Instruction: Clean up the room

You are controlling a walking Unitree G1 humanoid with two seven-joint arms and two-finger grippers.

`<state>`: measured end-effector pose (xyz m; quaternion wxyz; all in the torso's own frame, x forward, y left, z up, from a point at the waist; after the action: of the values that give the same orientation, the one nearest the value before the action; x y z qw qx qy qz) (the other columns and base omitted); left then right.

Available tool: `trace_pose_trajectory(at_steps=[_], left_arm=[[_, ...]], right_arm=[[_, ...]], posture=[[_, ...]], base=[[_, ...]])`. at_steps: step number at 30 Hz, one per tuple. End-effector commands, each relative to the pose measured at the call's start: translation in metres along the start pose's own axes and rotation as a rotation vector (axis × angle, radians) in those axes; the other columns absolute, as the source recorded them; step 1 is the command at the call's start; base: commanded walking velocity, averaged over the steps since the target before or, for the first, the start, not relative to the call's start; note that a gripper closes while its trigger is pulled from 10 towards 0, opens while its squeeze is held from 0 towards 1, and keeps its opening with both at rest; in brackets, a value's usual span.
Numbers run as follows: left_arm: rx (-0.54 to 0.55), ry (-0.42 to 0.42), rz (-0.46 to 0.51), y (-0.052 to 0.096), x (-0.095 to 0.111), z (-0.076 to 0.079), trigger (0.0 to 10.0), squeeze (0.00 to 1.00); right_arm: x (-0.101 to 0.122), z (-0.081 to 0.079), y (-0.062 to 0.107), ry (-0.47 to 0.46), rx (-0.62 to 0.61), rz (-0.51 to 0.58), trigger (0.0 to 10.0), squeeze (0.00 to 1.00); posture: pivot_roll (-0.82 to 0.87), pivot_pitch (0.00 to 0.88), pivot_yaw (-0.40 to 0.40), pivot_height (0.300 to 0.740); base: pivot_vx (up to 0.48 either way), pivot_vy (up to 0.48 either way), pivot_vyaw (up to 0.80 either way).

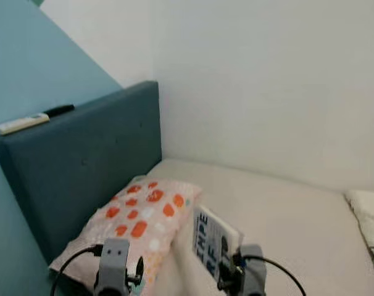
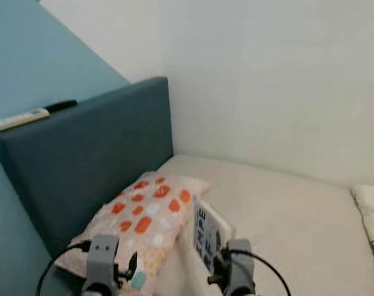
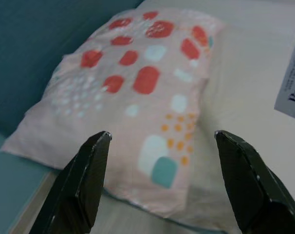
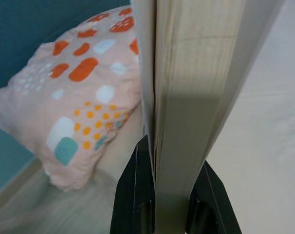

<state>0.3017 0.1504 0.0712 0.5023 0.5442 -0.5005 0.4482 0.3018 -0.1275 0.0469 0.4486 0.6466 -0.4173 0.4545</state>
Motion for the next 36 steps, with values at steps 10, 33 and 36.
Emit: trace_pose_trajectory(at_steps=[10, 33, 36], left_arm=[[0.009, 0.006, -0.012, 0.0037, -0.0042, 0.002, 10.0, 0.0], [0.038, -0.026, -0.026, 0.0024, -0.0074, -0.0023, 10.0, 0.0], [0.043, -0.028, -0.027, 0.0018, -0.0072, -0.0031, 10.0, 0.0]], right_arm=[[0.005, 0.0008, 0.0, 0.004, 0.007, 0.025, 10.0, 0.0], [0.0057, -0.002, -0.0011, 0.071, 0.026, 0.016, 10.0, 0.0], [0.0068, -0.0014, -0.0014, 0.075, 0.025, 0.02, 10.0, 0.0]], posture=[[0.03, 0.085, -0.035, 0.74], [0.02, 0.081, -0.039, 0.74], [0.02, 0.085, -0.04, 0.74]], base=[[0.0, -0.24, 0.0], [0.0, 0.0, 0.47], [0.0, 0.0, 0.8]])
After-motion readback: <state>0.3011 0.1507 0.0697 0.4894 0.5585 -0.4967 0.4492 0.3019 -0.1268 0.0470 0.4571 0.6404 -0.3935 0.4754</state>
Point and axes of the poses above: a point about 5 cm out from each wrist's last joint towards the gripper, its own y axis pointing back from the gripper into the wrist, its own x axis along the axis of the wrist's last joint, z = x × y, the point moved 2 cm from there along -y, pointing out of the wrist towards the gripper, and after that the axes turned 3 degrees about -y, right-handed, at the moved point
